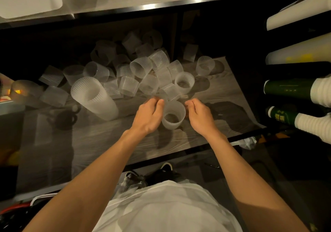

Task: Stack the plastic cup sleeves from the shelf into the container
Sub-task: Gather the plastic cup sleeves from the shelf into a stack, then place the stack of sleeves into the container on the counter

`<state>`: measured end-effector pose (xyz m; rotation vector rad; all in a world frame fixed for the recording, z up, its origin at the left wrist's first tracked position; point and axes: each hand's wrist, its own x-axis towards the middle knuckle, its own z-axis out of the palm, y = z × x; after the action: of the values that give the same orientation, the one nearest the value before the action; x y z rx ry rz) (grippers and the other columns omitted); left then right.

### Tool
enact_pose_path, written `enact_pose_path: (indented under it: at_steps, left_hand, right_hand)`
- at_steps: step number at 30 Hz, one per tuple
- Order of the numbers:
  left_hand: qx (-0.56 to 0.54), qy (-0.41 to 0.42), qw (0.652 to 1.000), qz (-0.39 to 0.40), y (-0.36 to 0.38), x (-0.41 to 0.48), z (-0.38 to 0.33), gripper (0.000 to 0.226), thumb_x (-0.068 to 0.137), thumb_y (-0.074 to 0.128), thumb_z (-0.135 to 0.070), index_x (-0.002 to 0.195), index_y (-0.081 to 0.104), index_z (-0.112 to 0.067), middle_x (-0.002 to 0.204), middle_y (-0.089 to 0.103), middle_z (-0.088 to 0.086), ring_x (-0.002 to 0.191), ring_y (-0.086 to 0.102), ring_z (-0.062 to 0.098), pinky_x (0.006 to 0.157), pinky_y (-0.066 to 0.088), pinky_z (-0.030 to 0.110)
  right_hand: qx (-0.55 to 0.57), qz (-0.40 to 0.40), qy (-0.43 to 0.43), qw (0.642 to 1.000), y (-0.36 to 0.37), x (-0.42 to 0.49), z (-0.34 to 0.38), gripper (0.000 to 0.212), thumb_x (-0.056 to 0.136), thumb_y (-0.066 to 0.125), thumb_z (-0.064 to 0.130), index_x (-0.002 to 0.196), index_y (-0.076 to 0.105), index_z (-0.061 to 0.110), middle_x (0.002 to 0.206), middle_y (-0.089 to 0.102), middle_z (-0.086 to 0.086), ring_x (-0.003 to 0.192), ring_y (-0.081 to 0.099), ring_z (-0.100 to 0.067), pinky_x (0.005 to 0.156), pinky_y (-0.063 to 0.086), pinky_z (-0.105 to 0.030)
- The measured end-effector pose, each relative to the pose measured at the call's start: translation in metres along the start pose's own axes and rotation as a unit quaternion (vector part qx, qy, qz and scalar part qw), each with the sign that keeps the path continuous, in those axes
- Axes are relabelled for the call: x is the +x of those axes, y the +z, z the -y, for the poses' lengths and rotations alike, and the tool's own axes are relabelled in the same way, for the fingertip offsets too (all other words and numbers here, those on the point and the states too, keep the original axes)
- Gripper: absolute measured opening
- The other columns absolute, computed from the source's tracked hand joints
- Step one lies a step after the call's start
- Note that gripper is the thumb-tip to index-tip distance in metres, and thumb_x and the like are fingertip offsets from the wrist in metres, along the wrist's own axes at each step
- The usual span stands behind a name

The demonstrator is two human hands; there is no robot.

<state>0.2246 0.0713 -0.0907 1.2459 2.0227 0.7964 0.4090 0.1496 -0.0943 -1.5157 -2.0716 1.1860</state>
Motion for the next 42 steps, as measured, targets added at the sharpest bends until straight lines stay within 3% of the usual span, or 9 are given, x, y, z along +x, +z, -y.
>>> enact_pose_path:
  at_steps: [3, 5, 9, 15, 24, 28, 33, 37, 42]
  left_hand:
    - [-0.016, -0.021, 0.997, 0.075, -0.002, -0.002, 0.005, 0.048, 0.087, 0.036, -0.045, 0.120, 0.062, -0.023, 0.116, 0.068, -0.003, 0.107, 0.062, 0.017, 0.093, 0.049, 0.036]
    - [-0.033, -0.028, 0.992, 0.120, -0.004, -0.005, 0.006, 0.053, 0.080, 0.049, -0.044, 0.129, 0.056, -0.024, 0.118, 0.066, -0.005, 0.109, 0.062, 0.015, 0.098, 0.052, 0.039]
    - [-0.054, 0.018, 0.989, 0.137, -0.010, -0.012, 0.001, 0.079, 0.059, 0.078, -0.048, 0.130, 0.051, -0.025, 0.120, 0.062, -0.013, 0.109, 0.063, 0.006, 0.094, 0.055, 0.032]
    - [-0.076, 0.089, 0.990, 0.079, -0.045, -0.002, -0.016, 0.077, 0.062, 0.083, -0.023, 0.133, 0.053, -0.027, 0.120, 0.064, -0.011, 0.108, 0.064, 0.009, 0.094, 0.056, 0.042]
    - [-0.087, 0.129, 0.988, -0.026, -0.133, -0.005, -0.035, 0.073, 0.069, 0.084, -0.011, 0.131, 0.052, -0.034, 0.119, 0.061, -0.022, 0.107, 0.060, -0.003, 0.086, 0.049, 0.015]
    - [-0.089, 0.125, 0.985, -0.075, -0.175, -0.016, -0.026, 0.074, 0.070, 0.085, -0.010, 0.132, 0.052, -0.034, 0.118, 0.059, -0.027, 0.108, 0.056, -0.011, 0.086, 0.049, 0.014]
    - [-0.079, 0.114, 0.983, -0.122, -0.226, -0.030, -0.006, 0.074, 0.073, 0.084, -0.015, 0.129, 0.047, -0.047, 0.111, 0.051, -0.046, 0.104, 0.053, -0.013, 0.078, 0.051, 0.012]
    - [-0.083, 0.094, 0.983, -0.137, -0.247, -0.038, 0.016, 0.073, 0.074, 0.084, -0.016, 0.130, 0.047, -0.045, 0.114, 0.050, -0.043, 0.108, 0.047, -0.023, 0.083, 0.044, 0.015]
    - [-0.083, 0.085, 0.987, -0.112, -0.249, -0.035, 0.040, 0.076, 0.072, 0.084, -0.017, 0.137, 0.050, -0.036, 0.122, 0.056, -0.029, 0.111, 0.056, -0.007, 0.092, 0.054, 0.027]
  right_hand:
    - [0.014, 0.117, 0.029, 0.993, -0.005, -0.003, -0.002, 0.057, 0.091, 0.052, -0.004, 0.143, 0.052, 0.020, 0.140, 0.059, 0.002, 0.131, 0.052, -0.013, 0.110, 0.045, -0.035]
    - [0.011, 0.161, 0.015, 0.987, -0.004, -0.004, -0.002, 0.067, 0.085, 0.063, -0.005, 0.144, 0.051, 0.025, 0.139, 0.059, 0.006, 0.131, 0.052, -0.011, 0.107, 0.046, -0.034]
    - [0.042, 0.148, -0.028, 0.988, -0.007, -0.002, -0.001, 0.061, 0.080, 0.079, 0.006, 0.132, 0.059, 0.030, 0.124, 0.067, 0.015, 0.118, 0.061, -0.002, 0.105, 0.052, -0.037]
    - [0.080, 0.151, -0.083, 0.982, -0.030, 0.010, 0.035, 0.057, 0.079, 0.086, 0.015, 0.129, 0.062, 0.030, 0.118, 0.070, 0.012, 0.108, 0.068, -0.004, 0.097, 0.058, -0.037]
    - [0.060, 0.166, -0.182, 0.967, -0.037, 0.029, 0.133, 0.055, 0.086, 0.081, 0.025, 0.135, 0.057, 0.030, 0.123, 0.062, 0.011, 0.106, 0.066, -0.009, 0.086, 0.059, -0.030]
    - [0.067, 0.182, -0.218, 0.957, -0.023, 0.032, 0.177, 0.052, 0.086, 0.081, 0.022, 0.133, 0.058, 0.028, 0.121, 0.064, 0.010, 0.104, 0.067, -0.008, 0.084, 0.058, -0.023]
    - [0.071, 0.196, -0.257, 0.944, 0.006, 0.033, 0.229, 0.053, 0.086, 0.081, 0.023, 0.134, 0.059, 0.026, 0.120, 0.066, 0.010, 0.104, 0.068, -0.011, 0.088, 0.059, -0.027]
    - [0.047, 0.213, -0.261, 0.940, 0.036, 0.038, 0.249, 0.054, 0.085, 0.081, 0.029, 0.134, 0.058, 0.033, 0.118, 0.067, 0.013, 0.101, 0.069, -0.013, 0.086, 0.061, -0.033]
    - [0.003, 0.221, -0.249, 0.943, 0.063, 0.041, 0.248, 0.054, 0.088, 0.079, 0.028, 0.135, 0.054, 0.036, 0.123, 0.063, 0.016, 0.104, 0.066, -0.009, 0.083, 0.059, -0.027]
